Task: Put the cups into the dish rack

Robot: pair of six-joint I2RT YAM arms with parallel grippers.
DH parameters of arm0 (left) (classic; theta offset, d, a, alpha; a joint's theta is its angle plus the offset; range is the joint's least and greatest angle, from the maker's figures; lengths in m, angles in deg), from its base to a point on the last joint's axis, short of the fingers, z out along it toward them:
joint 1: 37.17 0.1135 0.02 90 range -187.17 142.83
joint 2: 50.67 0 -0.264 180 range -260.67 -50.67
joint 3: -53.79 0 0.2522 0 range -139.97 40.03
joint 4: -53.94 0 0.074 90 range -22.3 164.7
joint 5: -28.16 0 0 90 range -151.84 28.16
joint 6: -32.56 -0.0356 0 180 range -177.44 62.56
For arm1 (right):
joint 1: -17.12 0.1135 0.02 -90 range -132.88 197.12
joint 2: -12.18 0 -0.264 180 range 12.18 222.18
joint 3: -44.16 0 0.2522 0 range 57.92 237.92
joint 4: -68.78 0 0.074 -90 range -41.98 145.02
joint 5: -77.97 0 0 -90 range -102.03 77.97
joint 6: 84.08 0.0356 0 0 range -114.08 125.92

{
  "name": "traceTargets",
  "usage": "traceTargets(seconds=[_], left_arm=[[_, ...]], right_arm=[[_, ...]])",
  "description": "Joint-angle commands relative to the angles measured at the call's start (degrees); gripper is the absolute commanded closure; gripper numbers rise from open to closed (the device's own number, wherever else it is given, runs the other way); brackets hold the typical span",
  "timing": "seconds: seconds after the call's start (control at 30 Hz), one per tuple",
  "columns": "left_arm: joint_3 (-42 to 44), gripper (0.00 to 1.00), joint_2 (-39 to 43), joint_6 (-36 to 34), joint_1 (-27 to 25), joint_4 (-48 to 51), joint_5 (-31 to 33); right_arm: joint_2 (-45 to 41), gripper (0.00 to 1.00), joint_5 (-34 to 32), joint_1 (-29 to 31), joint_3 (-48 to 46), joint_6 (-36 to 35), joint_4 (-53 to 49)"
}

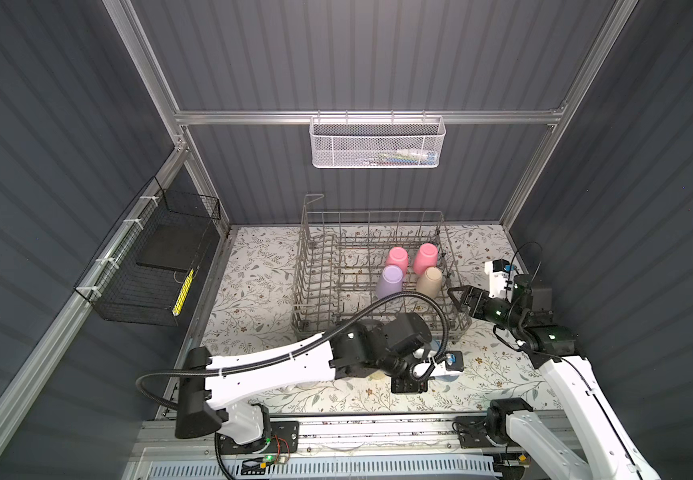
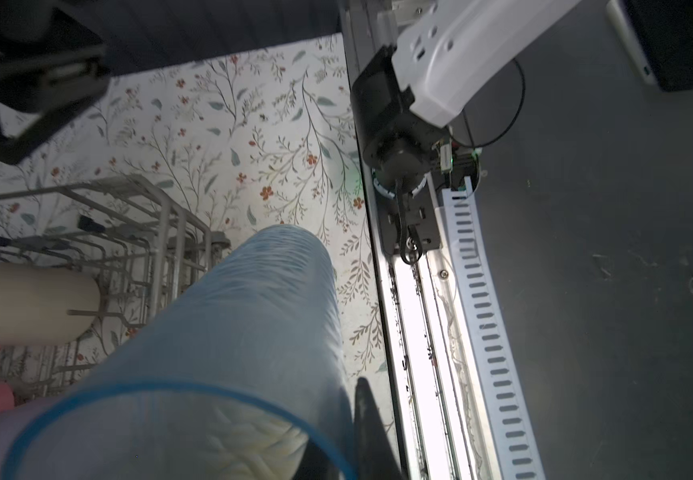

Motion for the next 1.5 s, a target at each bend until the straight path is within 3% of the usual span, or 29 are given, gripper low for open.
traceTargets(seconds=[0.0, 0.3, 0.63, 0.9, 1.27, 1.47], left_arm=[[2.6, 1.00, 2.3, 0.9, 2.7, -6.9, -6.4], [10.1, 1.00, 8.1, 6.8, 16.4, -20.4, -26.1], [15.9, 1.00, 8.2, 20.8, 30.2, -40.6, -45.5], [17.7, 1.00, 4.4, 32.1, 35.0, -55.9, -53.4], [19.9, 1.00, -2.5, 48.6, 38.5, -79.3, -56.4], [19.6, 1.00, -6.9, 61.3, 39.0, -96.0, -58.1]], right_arm=[[-1.8, 0.15, 2.5, -0.3, 2.4, 0.5, 1.6], [-4.3, 0.13, 10.0, -1.2, 1.1, 4.2, 9.4], [-2.7, 0.10, 22.3, -2.3, 0.2, 8.8, 19.2], [-0.4, 0.06, 33.6, -2.4, -2.3, 14.1, 29.0], [-0.2, 0.03, 39.5, -2.3, -4.6, 16.1, 33.7], [0.2, 0.02, 40.9, -2.3, -5.2, 16.4, 34.1]])
